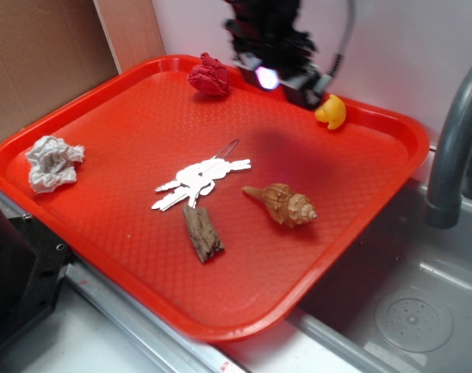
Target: Grab the yellow duck.
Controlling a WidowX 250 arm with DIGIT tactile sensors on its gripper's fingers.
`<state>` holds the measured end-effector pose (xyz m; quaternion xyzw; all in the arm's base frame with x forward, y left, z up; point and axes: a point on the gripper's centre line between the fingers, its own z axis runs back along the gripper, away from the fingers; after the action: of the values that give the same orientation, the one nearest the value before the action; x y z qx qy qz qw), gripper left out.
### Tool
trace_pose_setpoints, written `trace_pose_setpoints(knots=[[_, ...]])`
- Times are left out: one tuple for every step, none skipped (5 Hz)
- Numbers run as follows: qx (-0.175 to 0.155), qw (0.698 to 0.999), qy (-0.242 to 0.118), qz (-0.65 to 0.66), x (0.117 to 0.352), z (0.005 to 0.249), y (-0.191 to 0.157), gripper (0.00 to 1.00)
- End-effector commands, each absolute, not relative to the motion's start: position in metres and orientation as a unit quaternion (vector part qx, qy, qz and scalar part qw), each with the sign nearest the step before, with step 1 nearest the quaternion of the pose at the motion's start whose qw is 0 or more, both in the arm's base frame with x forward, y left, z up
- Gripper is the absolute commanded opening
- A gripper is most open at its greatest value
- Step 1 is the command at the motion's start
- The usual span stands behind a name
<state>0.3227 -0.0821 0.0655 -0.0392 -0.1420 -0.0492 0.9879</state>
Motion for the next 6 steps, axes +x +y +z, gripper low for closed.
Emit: trace_pose_setpoints(knots=[[-0.046,0.982,-0.174,-0.056,0.326,0.082,-0.098,1.00],[-0.048,0.981,-0.185,-0.042,0.344,0.074,-0.103,1.00],[-0.042,0.979,-0.196,-0.045,0.358,0.069,-0.105,1.00],[-0.038,0.981,-0.180,-0.053,0.371,0.049,-0.107,1.00],[-0.036,0.984,-0.169,-0.044,0.371,0.036,-0.107,0.88],[-0.036,0.985,-0.168,-0.029,0.367,0.034,-0.108,0.00]])
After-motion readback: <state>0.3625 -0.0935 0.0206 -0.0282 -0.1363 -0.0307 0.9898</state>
